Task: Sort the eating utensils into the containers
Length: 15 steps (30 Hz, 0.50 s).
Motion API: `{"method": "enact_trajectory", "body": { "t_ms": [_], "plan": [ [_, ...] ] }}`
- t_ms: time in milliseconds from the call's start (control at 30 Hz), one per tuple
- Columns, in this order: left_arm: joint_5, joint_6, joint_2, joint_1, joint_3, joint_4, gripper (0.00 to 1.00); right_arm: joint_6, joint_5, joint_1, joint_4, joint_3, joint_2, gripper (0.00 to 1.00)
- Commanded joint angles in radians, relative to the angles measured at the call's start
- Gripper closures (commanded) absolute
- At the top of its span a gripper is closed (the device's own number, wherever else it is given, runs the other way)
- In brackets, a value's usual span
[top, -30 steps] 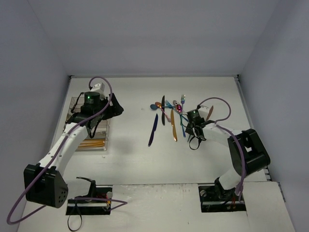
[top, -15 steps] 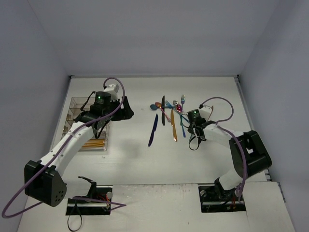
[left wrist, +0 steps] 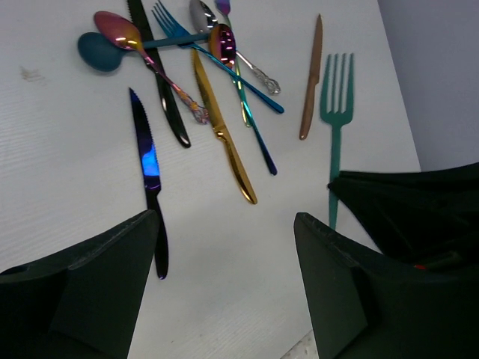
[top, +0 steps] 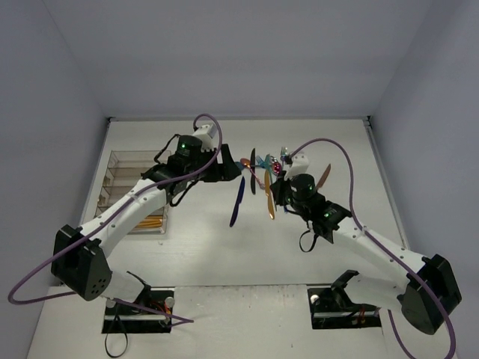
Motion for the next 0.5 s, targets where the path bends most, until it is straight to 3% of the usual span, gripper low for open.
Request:
{"method": "enact_trajectory", "body": {
  "t_ms": [0,467],
  "plan": [
    [0.017,-0.068,0.031,-0.049,0.075,0.144,0.3,-0.088,-0.143,0.039,0.121,-0.014,-0.027,1.0],
    [-0.018,-0.163,0.14,-0.131,0.079,0.247,0.33,-0.082,-0.147,0.108,0.188,0.005,0.035,1.0]
  ]
}}
